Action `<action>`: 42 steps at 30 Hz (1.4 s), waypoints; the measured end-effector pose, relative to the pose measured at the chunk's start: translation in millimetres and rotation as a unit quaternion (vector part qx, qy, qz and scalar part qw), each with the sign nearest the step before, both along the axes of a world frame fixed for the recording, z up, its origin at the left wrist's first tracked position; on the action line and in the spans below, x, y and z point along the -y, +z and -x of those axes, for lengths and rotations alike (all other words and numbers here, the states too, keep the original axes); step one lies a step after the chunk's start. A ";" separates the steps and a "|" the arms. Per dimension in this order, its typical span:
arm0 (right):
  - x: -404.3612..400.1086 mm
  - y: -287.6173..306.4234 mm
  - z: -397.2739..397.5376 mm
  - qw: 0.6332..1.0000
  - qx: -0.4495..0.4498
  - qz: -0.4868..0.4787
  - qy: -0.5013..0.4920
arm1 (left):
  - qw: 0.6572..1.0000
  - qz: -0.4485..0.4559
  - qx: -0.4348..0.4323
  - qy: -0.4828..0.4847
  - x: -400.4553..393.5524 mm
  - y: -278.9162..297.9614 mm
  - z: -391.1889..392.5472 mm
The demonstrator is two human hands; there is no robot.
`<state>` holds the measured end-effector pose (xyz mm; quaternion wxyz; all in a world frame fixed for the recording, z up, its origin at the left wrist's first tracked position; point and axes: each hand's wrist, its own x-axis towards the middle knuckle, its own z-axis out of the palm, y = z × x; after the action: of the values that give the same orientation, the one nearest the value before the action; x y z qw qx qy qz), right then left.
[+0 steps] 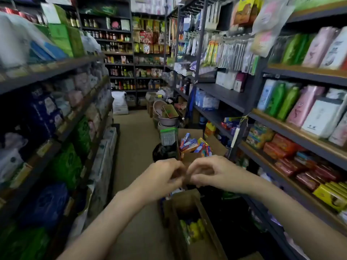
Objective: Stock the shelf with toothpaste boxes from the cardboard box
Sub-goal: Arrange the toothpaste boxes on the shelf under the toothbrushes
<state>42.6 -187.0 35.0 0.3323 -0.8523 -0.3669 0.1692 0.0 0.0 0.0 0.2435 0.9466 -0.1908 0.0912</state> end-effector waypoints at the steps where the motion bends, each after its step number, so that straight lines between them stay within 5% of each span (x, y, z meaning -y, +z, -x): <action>1: -11.1 -14.2 -20.1 0.999 0.006 0.033 -0.001 | 0.999 -0.018 -0.027 0.009 -5.9 -9.5 -13.1; 11: -111.4 -98.4 -267.6 0.971 0.069 0.223 0.042 | 0.969 -0.088 -0.200 0.118 -102.8 -90.7 -237.7; 21: -186.0 -144.4 -480.8 0.966 0.048 0.252 -0.004 | 0.956 -0.041 -0.237 0.169 -198.1 -103.3 -468.8; 29: -289.3 -195.2 -676.1 0.944 -0.012 0.298 -0.139 | 0.958 -0.162 -0.231 0.050 -282.5 -151.9 -707.1; 35: -291.4 -209.9 -777.5 0.922 -0.075 0.268 -0.270 | 0.940 -0.200 -0.267 -0.068 -287.6 -164.7 -850.4; 42: -226.0 -275.9 -873.3 0.832 -0.174 0.279 -0.447 | 0.886 -0.307 -0.233 -0.259 -250.0 -194.6 -965.9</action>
<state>915.8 39.0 -240.9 0.1781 -0.9363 0.1808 0.2429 965.9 250.0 -194.6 -0.0068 0.8851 -0.3852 -0.2612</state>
